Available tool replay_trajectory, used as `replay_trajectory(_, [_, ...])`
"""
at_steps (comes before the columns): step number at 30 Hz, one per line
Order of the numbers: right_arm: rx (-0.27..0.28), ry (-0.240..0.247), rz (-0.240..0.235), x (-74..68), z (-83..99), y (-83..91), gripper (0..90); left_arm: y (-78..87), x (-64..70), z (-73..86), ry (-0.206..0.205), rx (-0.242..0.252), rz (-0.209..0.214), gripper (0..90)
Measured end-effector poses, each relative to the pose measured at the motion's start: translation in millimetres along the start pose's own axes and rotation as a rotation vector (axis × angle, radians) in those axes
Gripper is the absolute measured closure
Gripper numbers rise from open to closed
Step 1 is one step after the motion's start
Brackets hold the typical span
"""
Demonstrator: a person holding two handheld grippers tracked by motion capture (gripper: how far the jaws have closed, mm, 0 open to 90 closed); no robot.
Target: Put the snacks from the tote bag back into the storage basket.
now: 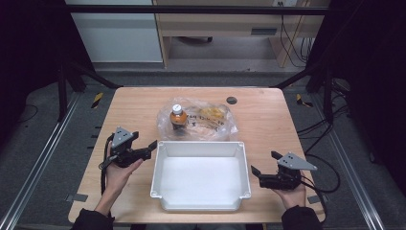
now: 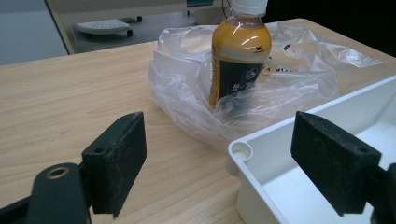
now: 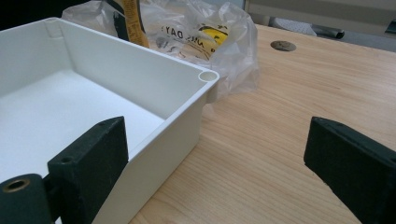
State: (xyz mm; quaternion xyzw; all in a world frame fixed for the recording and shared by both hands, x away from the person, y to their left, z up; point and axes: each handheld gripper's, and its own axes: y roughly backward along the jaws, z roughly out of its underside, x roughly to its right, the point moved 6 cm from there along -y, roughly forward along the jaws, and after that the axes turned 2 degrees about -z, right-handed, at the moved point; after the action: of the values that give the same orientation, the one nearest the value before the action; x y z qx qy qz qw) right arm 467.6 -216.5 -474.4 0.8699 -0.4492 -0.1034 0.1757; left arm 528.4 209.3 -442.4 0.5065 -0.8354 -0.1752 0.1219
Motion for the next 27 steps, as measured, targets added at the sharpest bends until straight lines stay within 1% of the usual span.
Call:
replay_trajectory(2, [0.0, -0.002, 0.003, 0.0, -0.2, 0.0, 6.4, -2.0, 1.4, -3.1, -0.008, 0.001, -0.003, 18.0])
replay_trajectory(7, [0.003, 0.0, 0.003, 0.5, -0.6, 0.2, 6.4, -5.8, 3.4, -7.7, -0.013, 0.004, -0.002, 18.1])
replay_trajectory(9, [0.001, 0.0, 0.005, 0.4, -0.5, -0.1, 6.4, -8.8, 5.7, -10.5, -0.015, 0.014, -0.002, 18.3])
replay_trajectory(13, [0.001, 0.0, 0.005, 0.5, -0.5, -0.3, 6.4, -12.1, 7.4, -11.5, -0.024, 0.005, -0.004, 19.0])
replay_trajectory(15, [0.002, -0.002, 0.005, 0.5, -0.6, -0.2, 6.4, -14.2, 9.0, -14.6, -0.028, 0.002, -0.005, 19.9])
replay_trajectory(17, [0.002, -0.002, 0.005, 0.6, -0.7, -0.2, 6.4, -14.8, 10.0, -15.9, -0.027, 0.005, -0.001, 21.1])
replay_trajectory(21, [0.003, -0.005, 0.004, 0.5, -0.8, -0.3, 6.4, -18.3, 14.3, -21.0, -0.04, 0.012, -0.003, 21.4])
replay_trajectory(23, [0.005, -0.011, -0.001, 0.1, -1.0, -0.6, 6.4, -20.4, 16.8, -24.7, -0.036, 0.022, 0.002, 21.5])
replay_trajectory(27, [0.005, -0.01, -0.004, 0.1, -1.1, -1.0, 6.5, -23.0, 18.4, -27.7, -0.037, 0.021, 0.002, 21.5])
